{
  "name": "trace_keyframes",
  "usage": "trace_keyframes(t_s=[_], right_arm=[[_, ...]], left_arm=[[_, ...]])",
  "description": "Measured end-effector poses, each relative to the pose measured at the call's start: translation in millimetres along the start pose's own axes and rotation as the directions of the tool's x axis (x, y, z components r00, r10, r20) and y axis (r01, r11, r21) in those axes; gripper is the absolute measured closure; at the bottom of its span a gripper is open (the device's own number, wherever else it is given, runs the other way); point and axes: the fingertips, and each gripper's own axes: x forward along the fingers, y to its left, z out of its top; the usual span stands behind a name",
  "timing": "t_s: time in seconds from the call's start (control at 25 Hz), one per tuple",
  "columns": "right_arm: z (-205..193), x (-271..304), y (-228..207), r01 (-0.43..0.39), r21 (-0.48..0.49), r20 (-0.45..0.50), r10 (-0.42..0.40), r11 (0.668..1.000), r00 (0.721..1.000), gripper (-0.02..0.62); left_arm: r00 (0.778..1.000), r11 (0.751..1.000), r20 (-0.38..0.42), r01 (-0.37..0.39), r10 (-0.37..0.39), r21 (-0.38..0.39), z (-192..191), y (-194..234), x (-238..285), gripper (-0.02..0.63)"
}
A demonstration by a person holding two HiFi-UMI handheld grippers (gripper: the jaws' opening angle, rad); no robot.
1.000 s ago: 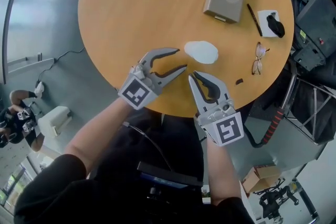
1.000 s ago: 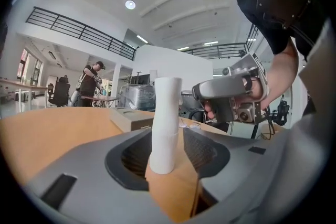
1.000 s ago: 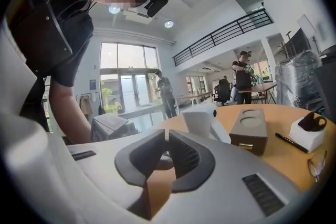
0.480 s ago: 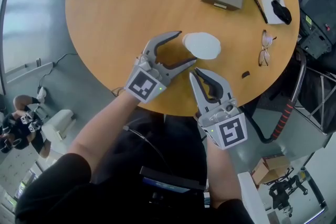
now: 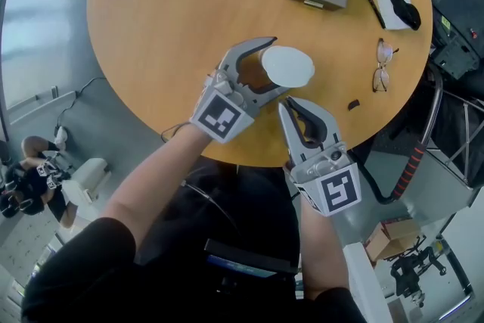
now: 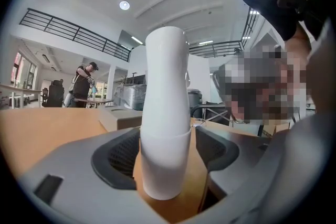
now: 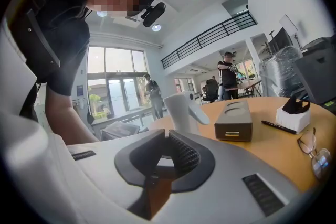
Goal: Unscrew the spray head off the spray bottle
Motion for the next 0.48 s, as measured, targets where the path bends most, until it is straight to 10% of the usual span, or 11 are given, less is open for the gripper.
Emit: trace_keyframes(t_s=[0.48], right_arm=[[-3.9, -5.9, -15.5, 0.009, 0.021, -0.013, -0.009, 1.0, 1.0, 0.568]], left_arm=[[1.0, 1.0, -0.016, 0.011, -0.011, 0.007, -1.9, 3.0, 23.6, 0.296]])
